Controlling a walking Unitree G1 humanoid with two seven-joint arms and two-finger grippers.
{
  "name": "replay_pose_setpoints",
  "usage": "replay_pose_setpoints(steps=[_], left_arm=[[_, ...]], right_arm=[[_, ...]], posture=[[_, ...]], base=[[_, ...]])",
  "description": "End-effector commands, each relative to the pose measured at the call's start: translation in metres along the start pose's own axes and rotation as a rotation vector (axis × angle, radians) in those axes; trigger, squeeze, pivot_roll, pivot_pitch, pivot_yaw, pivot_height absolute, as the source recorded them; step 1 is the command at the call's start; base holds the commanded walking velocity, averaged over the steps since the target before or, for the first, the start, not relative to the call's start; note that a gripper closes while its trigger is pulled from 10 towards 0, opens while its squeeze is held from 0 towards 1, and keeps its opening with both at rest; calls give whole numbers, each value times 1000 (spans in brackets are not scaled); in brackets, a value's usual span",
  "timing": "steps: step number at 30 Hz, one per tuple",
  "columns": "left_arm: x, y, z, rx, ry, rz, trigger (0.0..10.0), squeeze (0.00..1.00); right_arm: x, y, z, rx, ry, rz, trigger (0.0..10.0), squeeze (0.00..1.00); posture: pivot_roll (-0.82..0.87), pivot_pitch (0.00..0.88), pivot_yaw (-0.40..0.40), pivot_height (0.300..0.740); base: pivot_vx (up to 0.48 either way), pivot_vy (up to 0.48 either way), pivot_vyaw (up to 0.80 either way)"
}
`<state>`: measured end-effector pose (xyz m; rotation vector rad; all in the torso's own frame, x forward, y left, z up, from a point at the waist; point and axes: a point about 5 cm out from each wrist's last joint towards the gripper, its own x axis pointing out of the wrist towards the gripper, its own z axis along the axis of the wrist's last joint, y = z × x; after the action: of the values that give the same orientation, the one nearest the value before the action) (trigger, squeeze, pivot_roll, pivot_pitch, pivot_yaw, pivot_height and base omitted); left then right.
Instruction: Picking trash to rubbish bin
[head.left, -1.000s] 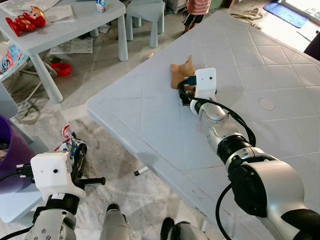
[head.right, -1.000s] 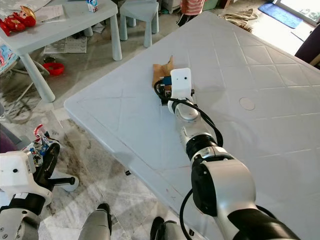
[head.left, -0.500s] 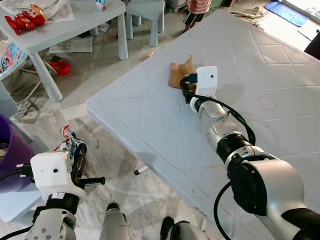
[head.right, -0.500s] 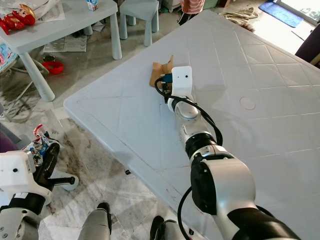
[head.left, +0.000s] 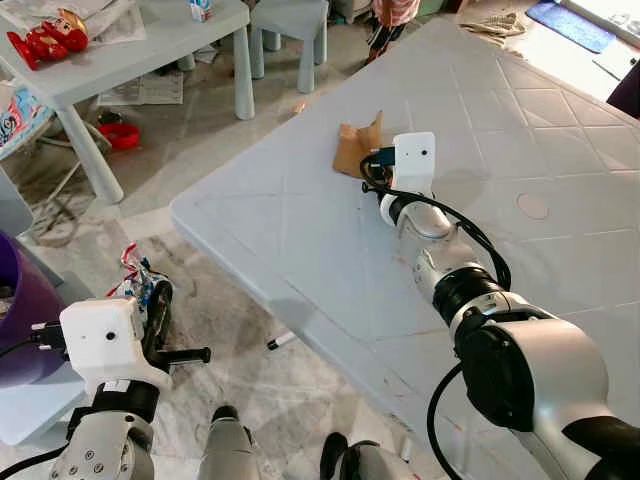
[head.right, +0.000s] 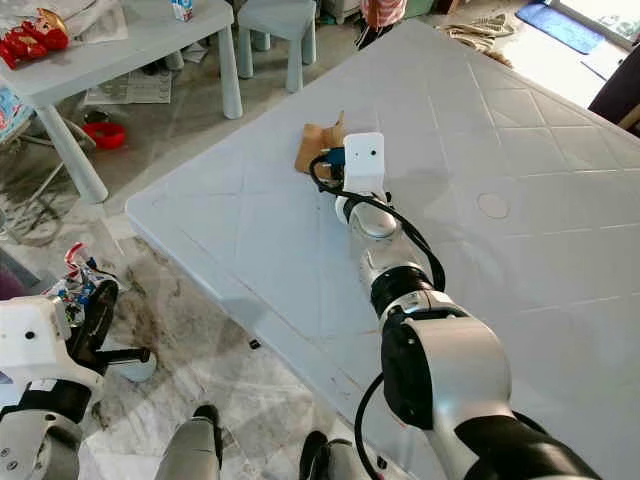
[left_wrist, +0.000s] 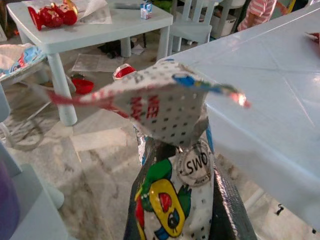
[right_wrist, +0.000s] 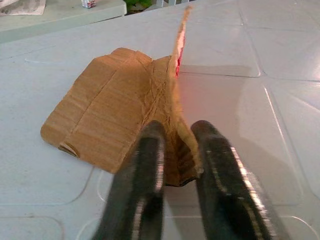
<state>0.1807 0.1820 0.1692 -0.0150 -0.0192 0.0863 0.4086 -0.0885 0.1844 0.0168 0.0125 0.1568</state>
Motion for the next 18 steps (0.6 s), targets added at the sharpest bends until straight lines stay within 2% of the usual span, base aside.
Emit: replay_pose_setpoints(steps=[1, 10, 18], left_arm=[[1, -1, -2, 1, 6, 1, 0, 0], [15, -2, -1, -3, -29, -3, 0, 0], [39, -3, 3, -6, -93, -12, 0, 0]], right_arm=[[0, -6, -1, 13, 11, -26, 0, 0], [2, -10, 7, 3, -10, -24, 0, 0], [4, -20, 22, 1, -58, -23, 0, 0]], posture=[[500, 240, -186, 740], [477, 190, -193, 740], [436, 114, -197, 740]], base=[[0, 0, 0], [0, 0, 0], [0, 0, 0]])
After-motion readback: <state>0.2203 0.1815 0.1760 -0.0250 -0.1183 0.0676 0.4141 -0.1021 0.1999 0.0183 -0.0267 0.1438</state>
